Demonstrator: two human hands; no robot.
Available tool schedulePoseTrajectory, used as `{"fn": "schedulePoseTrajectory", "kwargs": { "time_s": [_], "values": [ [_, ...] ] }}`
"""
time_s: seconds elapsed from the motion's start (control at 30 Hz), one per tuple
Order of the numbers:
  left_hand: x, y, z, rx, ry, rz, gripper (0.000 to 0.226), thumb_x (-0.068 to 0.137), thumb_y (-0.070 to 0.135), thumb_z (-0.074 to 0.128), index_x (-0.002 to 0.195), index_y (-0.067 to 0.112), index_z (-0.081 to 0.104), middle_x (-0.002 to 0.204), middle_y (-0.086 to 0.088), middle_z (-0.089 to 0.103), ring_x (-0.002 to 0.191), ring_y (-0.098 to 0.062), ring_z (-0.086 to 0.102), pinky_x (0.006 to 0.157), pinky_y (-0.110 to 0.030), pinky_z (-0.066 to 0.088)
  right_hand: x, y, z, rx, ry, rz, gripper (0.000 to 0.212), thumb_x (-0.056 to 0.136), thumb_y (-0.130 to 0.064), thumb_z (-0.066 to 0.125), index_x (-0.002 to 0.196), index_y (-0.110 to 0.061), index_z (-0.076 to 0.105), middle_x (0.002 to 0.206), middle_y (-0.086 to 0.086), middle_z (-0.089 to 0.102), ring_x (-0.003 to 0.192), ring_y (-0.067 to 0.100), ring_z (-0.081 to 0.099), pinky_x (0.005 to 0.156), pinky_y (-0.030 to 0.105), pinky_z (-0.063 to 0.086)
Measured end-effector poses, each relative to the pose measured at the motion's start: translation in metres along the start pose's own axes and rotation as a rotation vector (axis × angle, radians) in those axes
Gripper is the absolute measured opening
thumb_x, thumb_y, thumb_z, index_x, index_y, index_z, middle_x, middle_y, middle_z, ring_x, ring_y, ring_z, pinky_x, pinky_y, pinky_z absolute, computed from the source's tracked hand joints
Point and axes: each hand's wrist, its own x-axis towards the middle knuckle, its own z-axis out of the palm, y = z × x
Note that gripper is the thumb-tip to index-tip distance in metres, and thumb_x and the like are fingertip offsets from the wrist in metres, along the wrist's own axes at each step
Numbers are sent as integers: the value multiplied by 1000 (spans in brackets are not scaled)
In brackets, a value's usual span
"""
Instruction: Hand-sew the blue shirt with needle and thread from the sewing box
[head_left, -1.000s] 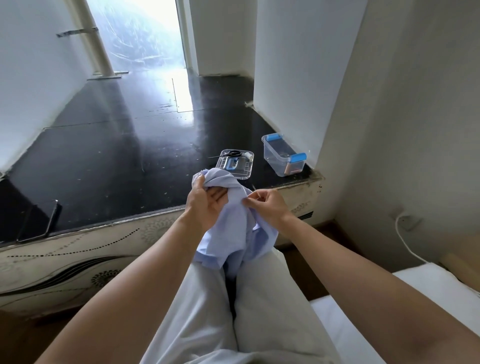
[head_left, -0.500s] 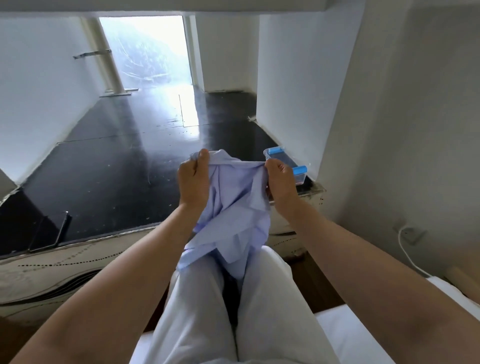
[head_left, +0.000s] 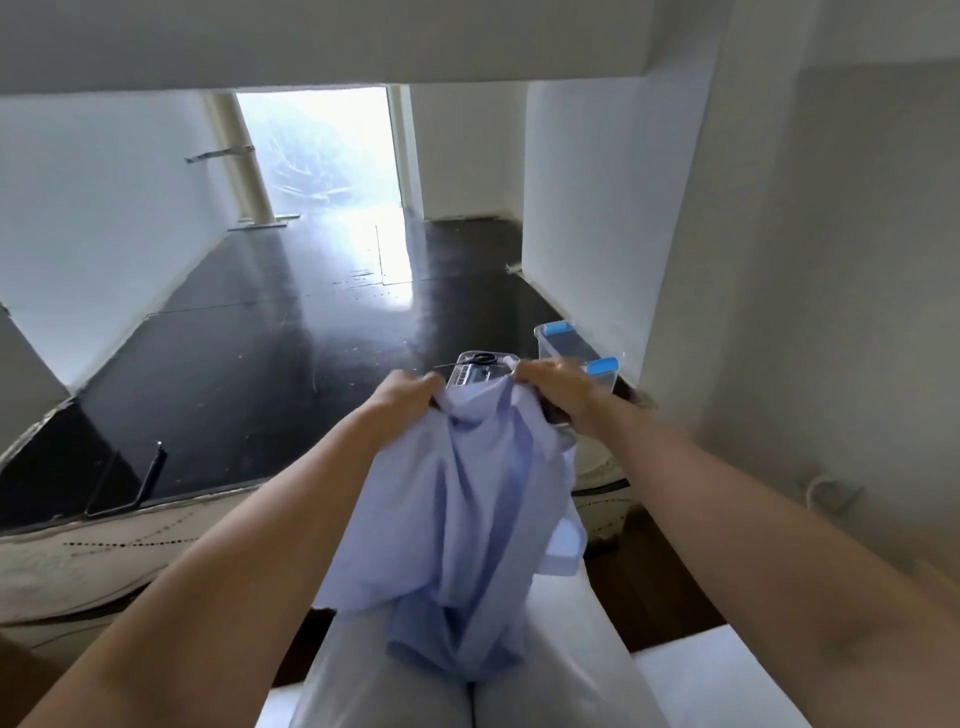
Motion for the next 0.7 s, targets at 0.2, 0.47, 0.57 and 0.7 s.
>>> {"fn": "schedulePoseTrajectory", "kwargs": {
  "time_s": [0.2,0.47,0.57,0.7],
  "values": [
    [-11,-41,-6,455,-324,-247,35,92,40,58,71,16,71,66,0,68,69,-19,56,63,-27,43,-5,47,-1,-218,-284,42,26,83,-38,74,93,-14,71,88,9,66,76,14,62,59,20,50],
    [4,-50,31,920,415,198,57,78,62,64,108,13,65,119,-13,54,115,-31,49,91,-41,41,-5,65,9,-197,-245,3,25,85,-31,74,97,-9,72,77,2,60,63,9,50,48,14,39],
    [6,-51,29,711,246,57,40,79,53,66,96,16,65,105,-7,64,106,-30,58,81,-34,45,-5,68,8,-201,-228,10,22,86,-31,73,94,-11,71,74,1,58,60,8,49,47,14,40],
    [1,-56,22,933,-192,-166,43,79,59,59,67,18,62,68,6,61,78,-15,61,65,-22,42,-3,71,5,-314,-266,38,13,85,-33,73,87,-21,70,82,-1,62,73,10,57,52,15,47]
  ]
}}
